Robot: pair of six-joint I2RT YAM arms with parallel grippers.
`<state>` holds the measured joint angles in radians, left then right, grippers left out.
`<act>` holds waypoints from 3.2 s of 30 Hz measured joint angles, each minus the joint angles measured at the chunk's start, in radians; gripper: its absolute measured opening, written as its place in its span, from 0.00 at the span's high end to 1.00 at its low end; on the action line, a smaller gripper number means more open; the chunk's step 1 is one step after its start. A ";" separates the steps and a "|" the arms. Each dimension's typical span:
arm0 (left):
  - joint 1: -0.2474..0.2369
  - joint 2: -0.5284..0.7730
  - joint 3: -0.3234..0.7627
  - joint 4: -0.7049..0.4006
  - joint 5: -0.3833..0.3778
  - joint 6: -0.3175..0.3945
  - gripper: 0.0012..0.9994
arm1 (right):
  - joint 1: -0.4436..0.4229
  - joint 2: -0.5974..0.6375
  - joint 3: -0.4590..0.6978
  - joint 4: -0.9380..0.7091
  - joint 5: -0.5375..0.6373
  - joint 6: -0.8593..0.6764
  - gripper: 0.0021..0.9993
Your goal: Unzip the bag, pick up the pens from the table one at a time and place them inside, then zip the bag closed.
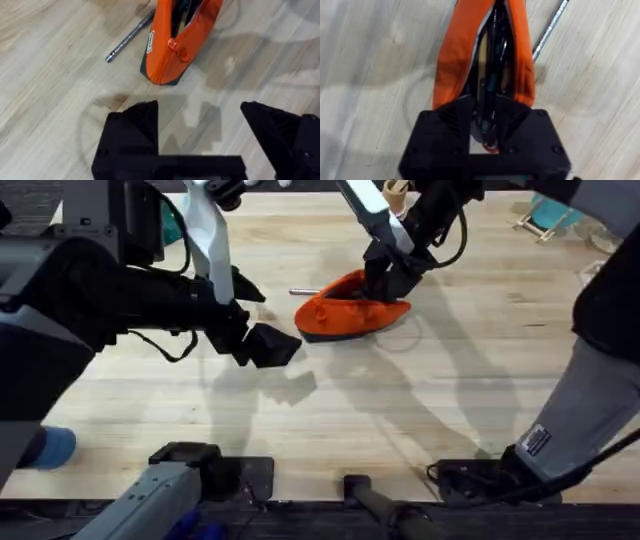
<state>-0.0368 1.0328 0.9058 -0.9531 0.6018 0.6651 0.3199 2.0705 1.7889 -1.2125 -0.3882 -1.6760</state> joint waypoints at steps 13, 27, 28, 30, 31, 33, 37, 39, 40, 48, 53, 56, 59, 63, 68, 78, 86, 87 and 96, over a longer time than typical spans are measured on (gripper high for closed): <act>0.000 0.000 0.000 0.000 0.000 0.000 0.00 | 0.001 0.000 0.000 -0.001 0.000 0.004 0.00; 0.000 0.000 0.000 0.000 0.000 0.000 0.00 | 0.001 -0.008 0.008 -0.003 -0.006 0.018 0.00; 0.000 0.000 0.000 0.000 0.000 0.000 0.01 | 0.000 -0.014 0.015 -0.003 -0.012 0.028 0.00; 0.000 0.000 0.000 0.000 0.000 0.000 0.00 | -0.001 -0.030 0.036 -0.003 -0.031 0.054 0.00; 0.000 0.000 0.000 0.000 0.000 0.000 0.00 | -0.002 -0.037 0.051 -0.003 -0.042 0.070 0.00; 0.000 0.000 0.000 0.000 0.000 0.000 0.01 | -0.007 -0.052 0.087 -0.002 -0.065 0.106 0.00; 0.000 0.000 0.000 0.000 0.000 0.000 0.00 | -0.016 -0.072 0.144 0.000 -0.093 0.206 0.00; 0.000 0.000 0.000 0.000 0.000 0.000 0.00 | -0.020 -0.075 0.157 0.000 -0.100 0.266 0.00; 0.000 0.000 0.000 0.000 0.000 0.000 0.00 | -0.021 -0.075 0.160 0.001 -0.102 0.300 0.00; 0.000 0.000 0.000 0.000 0.000 0.000 0.00 | -0.021 -0.074 0.160 0.067 -0.106 0.598 0.00; 0.000 0.000 0.000 0.000 0.000 0.000 0.00 | -0.021 -0.074 0.160 0.123 -0.106 0.785 0.00; 0.000 0.000 0.000 0.000 0.000 0.000 0.00 | -0.021 -0.074 0.160 0.128 -0.106 0.878 0.00; 0.000 0.000 0.000 0.000 0.000 0.000 0.00 | -0.021 -0.074 0.160 0.127 -0.106 0.973 0.00; 0.000 0.000 0.000 0.000 0.000 0.000 0.00 | -0.021 -0.074 0.174 0.097 -0.073 1.101 0.00; 0.000 0.000 0.000 0.000 0.000 0.000 0.00 | -0.014 -0.074 0.251 0.014 0.035 1.193 0.00; 0.000 0.000 0.000 0.008 0.000 0.000 0.00 | 0.028 -0.152 0.356 -0.113 0.237 1.236 0.00; 0.000 0.000 0.000 0.033 0.000 0.000 0.00 | 0.027 -0.259 0.371 -0.170 0.332 1.241 0.00; 0.000 0.000 0.000 0.031 0.000 0.000 0.00 | 0.027 -0.261 0.373 -0.181 0.338 1.242 0.00; 0.000 0.000 0.000 0.013 0.000 0.000 0.00 | 0.027 -0.259 0.373 -0.203 0.351 1.243 0.00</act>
<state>-0.0368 1.0328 0.9058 -0.9398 0.6014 0.6651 0.3466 1.8111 2.1620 -1.4158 -0.0368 -0.4335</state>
